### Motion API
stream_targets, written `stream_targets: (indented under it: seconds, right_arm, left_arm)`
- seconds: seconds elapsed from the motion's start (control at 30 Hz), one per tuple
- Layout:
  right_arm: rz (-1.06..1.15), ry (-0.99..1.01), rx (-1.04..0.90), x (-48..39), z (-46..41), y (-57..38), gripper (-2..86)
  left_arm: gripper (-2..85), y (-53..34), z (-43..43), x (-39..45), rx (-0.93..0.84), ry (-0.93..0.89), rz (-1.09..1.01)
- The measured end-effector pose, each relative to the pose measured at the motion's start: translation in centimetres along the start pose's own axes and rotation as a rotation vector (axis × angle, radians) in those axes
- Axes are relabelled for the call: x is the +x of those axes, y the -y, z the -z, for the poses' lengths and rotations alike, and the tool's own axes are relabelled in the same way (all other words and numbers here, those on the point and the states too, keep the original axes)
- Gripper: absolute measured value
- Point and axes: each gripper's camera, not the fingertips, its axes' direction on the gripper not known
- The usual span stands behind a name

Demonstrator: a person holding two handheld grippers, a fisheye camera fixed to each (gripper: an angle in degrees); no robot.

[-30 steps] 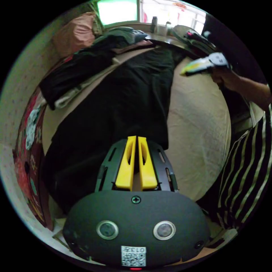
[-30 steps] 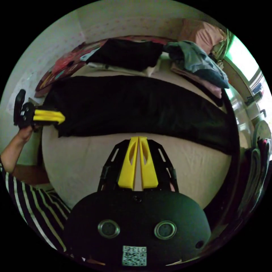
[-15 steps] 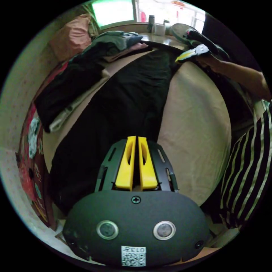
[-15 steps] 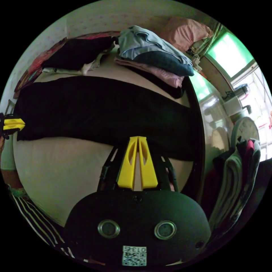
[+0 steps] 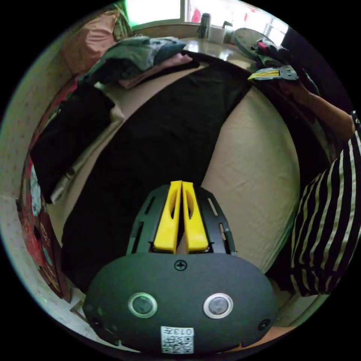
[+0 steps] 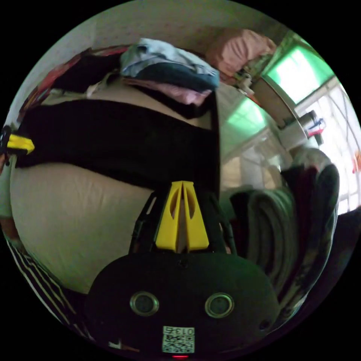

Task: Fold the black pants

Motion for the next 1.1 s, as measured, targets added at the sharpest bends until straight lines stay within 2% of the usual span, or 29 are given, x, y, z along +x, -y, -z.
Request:
stream_targets:
  seconds: [0.07,0.13,0.23,0.27,0.37,0.5,0.67,0.8,0.9,1.1]
  right_arm:
    - [-0.183,0.035,-0.008,3.3,-0.4,-2.1,3.5]
    - [-0.275,0.084,-0.033,5.0,-1.1,-3.5,4.6]
    - [-0.392,0.123,-0.048,6.9,-2.0,-5.4,6.0]
    - [-0.430,0.151,-0.042,7.6,-2.1,-6.1,6.3]
    - [-0.487,0.171,-0.011,9.2,-2.1,-7.4,6.3]
    - [-0.560,0.146,0.010,10.7,-2.6,-8.2,5.9]
    - [-0.636,0.131,0.005,12.0,-4.0,-9.1,6.0]
    - [-0.649,0.130,0.012,12.6,-4.2,-9.8,6.3]
    - [-0.669,0.130,0.026,13.1,-4.2,-10.4,6.9]
    - [-0.704,0.127,0.025,13.3,-4.7,-10.7,7.9]
  left_arm:
    - [-0.3,2.9,-0.1,1.7,0.018,0.035,-0.051]
    - [-0.3,5.7,-1.1,3.3,0.020,0.028,-0.108]
    - [-0.3,8.8,-4.1,5.0,-0.138,-0.049,-0.183]
    - [-0.3,9.0,-3.9,5.3,-0.100,-0.043,-0.194]
    - [0.0,10.1,-2.7,5.2,-0.122,-0.103,-0.208]
    - [1.2,15.7,1.0,5.5,0.081,-0.004,-0.245]
    - [5.3,26.1,1.0,6.1,0.169,0.012,-0.315]
    - [9.2,34.1,-0.7,6.6,0.118,-0.132,-0.389]
    - [10.8,37.7,-1.4,7.6,0.091,-0.174,-0.451]
    - [10.6,41.2,-2.2,9.2,0.024,-0.219,-0.540]
